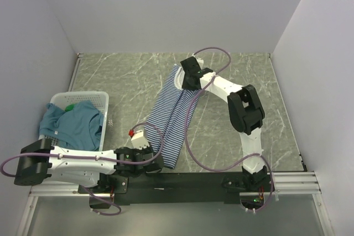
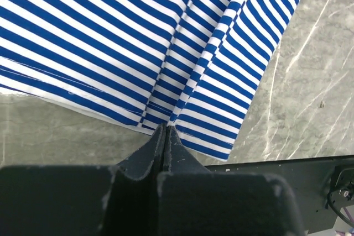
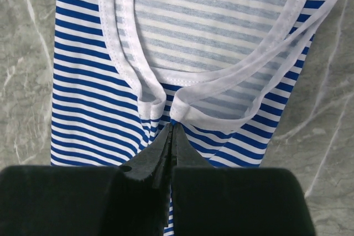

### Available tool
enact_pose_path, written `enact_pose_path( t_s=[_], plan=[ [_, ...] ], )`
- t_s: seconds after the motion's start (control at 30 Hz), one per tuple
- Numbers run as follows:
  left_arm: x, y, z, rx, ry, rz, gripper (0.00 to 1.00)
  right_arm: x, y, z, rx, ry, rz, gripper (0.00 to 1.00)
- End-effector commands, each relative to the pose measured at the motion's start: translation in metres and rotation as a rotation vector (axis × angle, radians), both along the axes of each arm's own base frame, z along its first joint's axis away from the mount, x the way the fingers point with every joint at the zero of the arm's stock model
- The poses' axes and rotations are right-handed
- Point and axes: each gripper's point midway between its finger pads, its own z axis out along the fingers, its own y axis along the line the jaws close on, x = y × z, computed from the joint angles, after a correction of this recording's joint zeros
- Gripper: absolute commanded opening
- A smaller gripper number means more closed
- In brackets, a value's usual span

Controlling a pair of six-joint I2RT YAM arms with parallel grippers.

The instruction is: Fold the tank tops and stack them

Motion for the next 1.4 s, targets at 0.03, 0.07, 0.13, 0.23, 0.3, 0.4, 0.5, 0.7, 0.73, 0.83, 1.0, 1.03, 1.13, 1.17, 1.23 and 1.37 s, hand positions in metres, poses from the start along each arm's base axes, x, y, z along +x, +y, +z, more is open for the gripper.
enact_pose_path(
  t_s=[0.03, 0.07, 0.13, 0.23, 0.3, 0.4, 0.5, 0.7, 0.73, 0.83, 1.0, 1.03, 1.13, 1.17, 1.23, 1.37],
  plan=[
    [-0.002, 0.014, -0.007, 0.033, 0.025, 0.019, 0.0, 0.024, -0.001, 0.015, -0.028, -0.072, -0.03, 0.0],
    [-0.002, 0.015, -0.007, 0.035, 0.025, 0.022, 0.01, 0.024, 0.001, 0.016, -0.027, -0.074, -0.027, 0.0],
    [-0.001, 0.016, -0.006, 0.035, 0.022, 0.028, 0.01, 0.025, 0.001, 0.012, -0.025, -0.068, -0.027, 0.0],
    [0.001, 0.018, -0.005, 0.04, 0.019, 0.03, 0.01, 0.025, 0.003, 0.009, -0.02, -0.065, -0.026, 0.0],
    [0.002, 0.02, -0.005, 0.047, 0.02, 0.035, 0.01, 0.025, 0.004, 0.008, -0.014, -0.065, -0.024, 0.0],
    [0.003, 0.024, -0.006, 0.055, 0.021, 0.044, 0.01, 0.027, 0.005, 0.01, -0.01, -0.075, -0.022, 0.0],
    [0.003, 0.024, -0.007, 0.05, 0.023, 0.035, 0.01, 0.028, 0.007, 0.011, -0.006, -0.08, -0.014, 0.0],
    [0.003, 0.024, -0.009, 0.062, 0.032, 0.031, 0.01, 0.029, 0.016, 0.008, -0.001, -0.076, 0.02, 0.05],
    [0.003, 0.024, -0.009, 0.065, 0.032, 0.03, 0.0, 0.029, 0.017, 0.009, 0.001, -0.079, 0.026, 0.06],
    [0.004, 0.025, -0.007, 0.066, 0.03, 0.031, 0.01, 0.029, 0.024, 0.012, 0.017, -0.091, 0.049, 0.11],
    [0.003, 0.023, -0.004, 0.063, 0.026, 0.016, 0.14, 0.031, 0.029, 0.019, 0.025, -0.101, 0.081, 0.3],
    [0.004, 0.022, -0.001, 0.053, 0.024, 0.016, 0.18, 0.031, 0.03, 0.022, 0.022, -0.106, 0.086, 0.39],
    [0.005, 0.021, 0.008, 0.034, 0.013, 0.018, 0.35, 0.027, 0.025, 0.035, 0.024, -0.129, 0.088, 0.5],
    [0.006, 0.023, 0.01, 0.039, 0.008, 0.02, 0.38, 0.027, 0.023, 0.038, 0.026, -0.138, 0.084, 0.5],
    [0.009, 0.023, 0.021, 0.021, -0.011, 0.027, 0.4, 0.025, 0.018, 0.055, 0.021, -0.174, 0.071, 0.51],
    [0.015, 0.023, 0.039, 0.007, -0.054, 0.026, 0.38, 0.021, -0.001, 0.072, 0.007, -0.209, 0.017, 0.51]
  ],
)
